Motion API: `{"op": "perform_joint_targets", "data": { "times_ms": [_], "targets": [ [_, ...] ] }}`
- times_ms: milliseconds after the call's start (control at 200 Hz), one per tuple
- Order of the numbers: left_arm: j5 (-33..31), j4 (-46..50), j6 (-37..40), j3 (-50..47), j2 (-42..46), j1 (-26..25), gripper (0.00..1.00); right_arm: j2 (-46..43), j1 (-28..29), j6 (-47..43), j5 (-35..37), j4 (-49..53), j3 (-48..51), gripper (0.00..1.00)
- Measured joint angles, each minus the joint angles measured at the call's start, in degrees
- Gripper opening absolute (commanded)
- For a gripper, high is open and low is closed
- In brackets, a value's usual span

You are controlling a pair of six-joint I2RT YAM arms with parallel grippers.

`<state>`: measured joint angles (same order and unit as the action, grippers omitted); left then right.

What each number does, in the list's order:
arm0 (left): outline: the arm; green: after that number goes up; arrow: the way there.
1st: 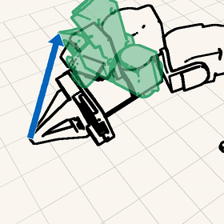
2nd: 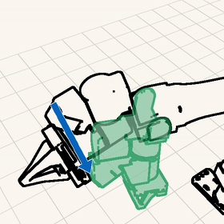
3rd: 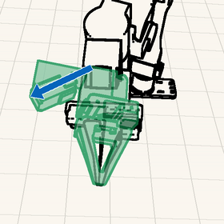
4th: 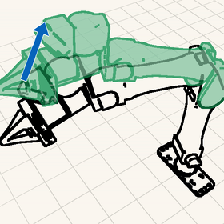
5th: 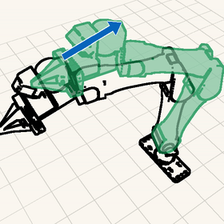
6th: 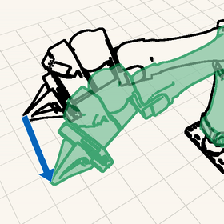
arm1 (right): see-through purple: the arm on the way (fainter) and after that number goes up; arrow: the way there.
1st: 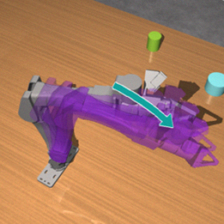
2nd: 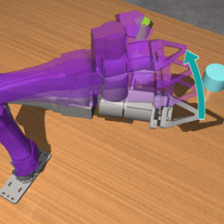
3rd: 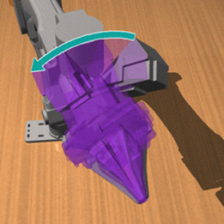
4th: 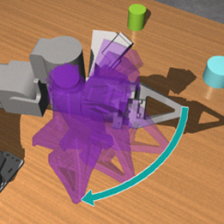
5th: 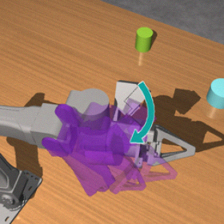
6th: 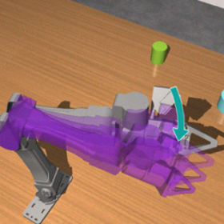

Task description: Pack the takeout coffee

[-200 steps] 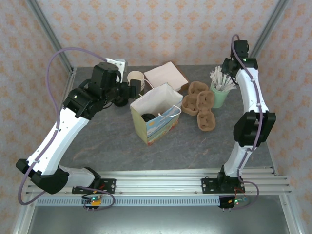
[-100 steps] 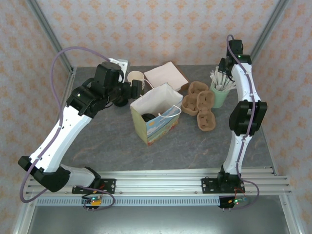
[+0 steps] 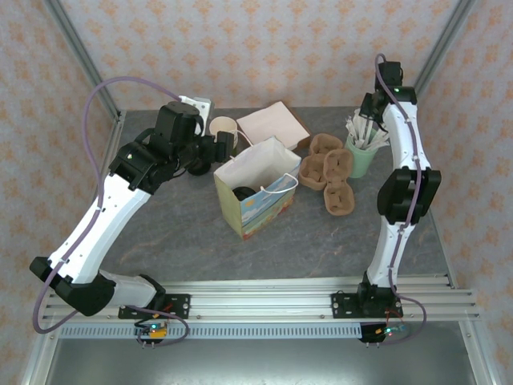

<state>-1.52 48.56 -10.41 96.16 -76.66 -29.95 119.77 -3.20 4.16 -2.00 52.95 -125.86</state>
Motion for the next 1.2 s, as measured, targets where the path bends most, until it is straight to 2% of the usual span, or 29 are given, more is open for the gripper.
{"op": "perform_joint_targets", "data": {
  "times_ms": [345, 641, 821, 1196],
  "targets": [
    [0.0, 0.0, 0.4, 0.0, 0.0, 0.0, 0.87, -9.8, 0.0, 0.0, 0.3, 0.7, 2.4, 0.11],
    [0.3, 0.0, 0.5, -1.0, 0.1, 0.0, 0.87, -16.9, -0.3, 0.5, -1.4, 0.0, 9.4, 0.15],
    [0.8, 0.0, 1.4, -1.5, 0.2, 0.0, 0.87, -17.2, -1.4, 1.4, -4.0, -0.2, 11.4, 0.15],
    [0.8, 0.0, 1.8, -1.8, 0.3, 0.0, 0.87, -14.7, -1.4, 2.5, -8.8, -0.3, 11.5, 0.23]
  ]
}}
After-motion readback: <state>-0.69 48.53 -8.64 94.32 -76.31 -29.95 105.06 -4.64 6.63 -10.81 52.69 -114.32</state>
